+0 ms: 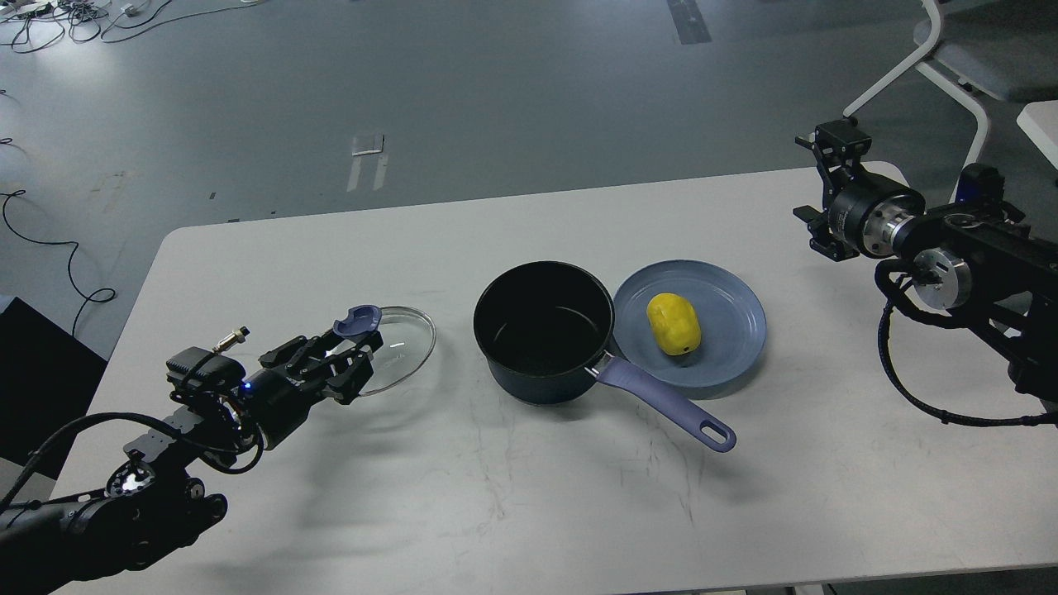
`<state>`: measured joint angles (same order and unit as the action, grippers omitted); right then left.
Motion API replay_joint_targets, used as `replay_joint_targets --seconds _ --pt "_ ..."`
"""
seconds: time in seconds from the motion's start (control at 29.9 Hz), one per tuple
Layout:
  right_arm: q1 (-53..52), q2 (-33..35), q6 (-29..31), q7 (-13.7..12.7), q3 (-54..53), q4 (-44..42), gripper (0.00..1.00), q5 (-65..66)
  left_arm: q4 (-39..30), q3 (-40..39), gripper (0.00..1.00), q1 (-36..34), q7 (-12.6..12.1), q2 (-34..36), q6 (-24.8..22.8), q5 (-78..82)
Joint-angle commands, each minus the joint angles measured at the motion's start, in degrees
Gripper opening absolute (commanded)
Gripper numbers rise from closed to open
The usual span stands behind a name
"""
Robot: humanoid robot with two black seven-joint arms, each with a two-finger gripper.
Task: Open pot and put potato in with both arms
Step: 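Lift the glass lid off the pot and lower it beside the pot, then release the lid and raise the left gripper away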
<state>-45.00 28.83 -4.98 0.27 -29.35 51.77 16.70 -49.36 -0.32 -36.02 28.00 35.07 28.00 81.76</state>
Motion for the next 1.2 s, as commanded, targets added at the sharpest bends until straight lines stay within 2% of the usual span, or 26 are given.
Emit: replay_joint_targets --seconds 0.0,0.37,0.43,0.5,0.54,0.6,0.67,0.84,0.9,1.17 --pt "0.0 0.1 0.0 0.0 -0.1 0.1 1.0 0.0 1.4 0.1 0.59 0.2 0.0 -1.0 0.0 0.1" --pt "0.0 0.4 0.0 0.0 -0.3 0.1 1.0 0.0 3.6 0.1 0.68 0.7 0.0 -1.9 0.0 0.1" --pt "0.0 0.4 0.0 0.0 -0.3 0.1 1.0 0.0 3.6 0.1 0.82 0.7 0.0 -1.9 0.0 0.1" --pt "0.0 0.4 0.0 0.0 -0.3 0.1 1.0 0.0 3.5 0.0 0.88 0.7 0.0 -1.9 0.0 0.0" --pt "0.0 0.4 0.0 0.0 -0.3 0.1 1.0 0.0 3.5 -0.1 0.95 0.6 0.0 -1.9 0.0 -0.3" --pt "0.0 0.4 0.0 0.0 -0.3 0.1 1.0 0.0 2.9 -0.3 0.98 0.5 0.0 -1.9 0.0 -1.0" --pt "0.0 0.4 0.0 0.0 -0.3 0.1 1.0 0.0 1.8 -0.8 0.98 0.2 0.0 -1.7 0.0 -2.1" --pt "-0.2 0.0 -0.4 0.6 -0.3 0.1 1.0 0.4 -12.7 -3.7 0.98 -3.3 0.0 3.8 0.0 -10.3" --pt "-0.5 0.0 -0.3 0.7 -0.2 0.3 1.0 0.4 -15.9 -4.3 0.98 -6.1 0.0 4.4 0.0 -14.4" --pt "-2.2 0.6 0.1 1.2 0.5 2.1 1.0 0.7 -15.3 -9.3 0.98 -16.3 0.0 3.3 0.0 -35.7"
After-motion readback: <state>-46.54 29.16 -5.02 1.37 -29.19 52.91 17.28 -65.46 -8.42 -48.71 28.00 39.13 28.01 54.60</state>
